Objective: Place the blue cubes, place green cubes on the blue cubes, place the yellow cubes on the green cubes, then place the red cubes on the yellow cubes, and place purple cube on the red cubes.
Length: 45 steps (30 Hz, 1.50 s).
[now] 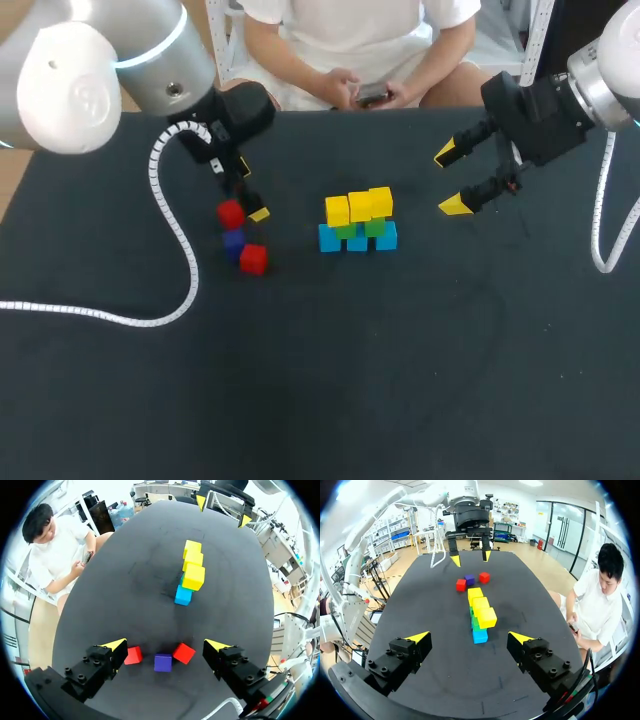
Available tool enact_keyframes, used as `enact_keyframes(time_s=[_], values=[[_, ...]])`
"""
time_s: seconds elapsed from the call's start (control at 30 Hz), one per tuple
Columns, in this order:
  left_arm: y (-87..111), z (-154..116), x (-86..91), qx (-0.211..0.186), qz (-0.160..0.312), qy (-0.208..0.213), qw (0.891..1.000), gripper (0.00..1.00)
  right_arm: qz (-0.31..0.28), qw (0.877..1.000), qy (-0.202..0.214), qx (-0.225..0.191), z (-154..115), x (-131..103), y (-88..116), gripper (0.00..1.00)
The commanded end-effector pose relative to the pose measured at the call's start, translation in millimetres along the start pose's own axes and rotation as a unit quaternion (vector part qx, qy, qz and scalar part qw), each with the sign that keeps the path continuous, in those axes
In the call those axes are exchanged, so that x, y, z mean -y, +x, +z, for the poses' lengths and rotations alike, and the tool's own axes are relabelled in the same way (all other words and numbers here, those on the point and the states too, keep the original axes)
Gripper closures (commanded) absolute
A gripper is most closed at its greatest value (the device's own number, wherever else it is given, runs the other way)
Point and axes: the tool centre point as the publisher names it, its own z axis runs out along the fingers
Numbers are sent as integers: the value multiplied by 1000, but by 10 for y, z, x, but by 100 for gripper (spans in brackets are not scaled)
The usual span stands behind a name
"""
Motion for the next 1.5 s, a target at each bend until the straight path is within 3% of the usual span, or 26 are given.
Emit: enact_keyframes(time_s=[0.03, 0.2, 0.3, 0.47, 0.63, 0.87, 1.23, 1.5], values=[[-6, 0, -13, -2, 0, 1, 1000, 0, 0, 1000, 1, 0, -3, -12, 2, 0], [-6, 0, -13, -2, 0, 1, 1000, 0, 0, 1000, 1, 0, -3, -12, 2, 0], [38, 57, -65, 15, -23, -6, 1000, 0, 0, 1000, 1, 0, -3, -12, 2, 0], [215, 97, -201, 0, -46, -7, 999, 0, 0, 1000, 1, 0, -3, -12, 2, 0], [365, 117, -294, -45, -58, -24, 997, 0, 0, 1000, 1, 0, -3, -12, 2, 0], [519, 221, -463, -48, -92, -28, 994, 0, 0, 1000, 1, 0, -3, -12, 2, 0], [528, 417, -403, -28, -106, -28, 994, 0, 0, 1000, 1, 0, -3, -12, 2, 0], [505, 411, -371, -47, -100, -45, 993, 0, 0, 1000, 1, 0, -3, -12, 2, 0]])
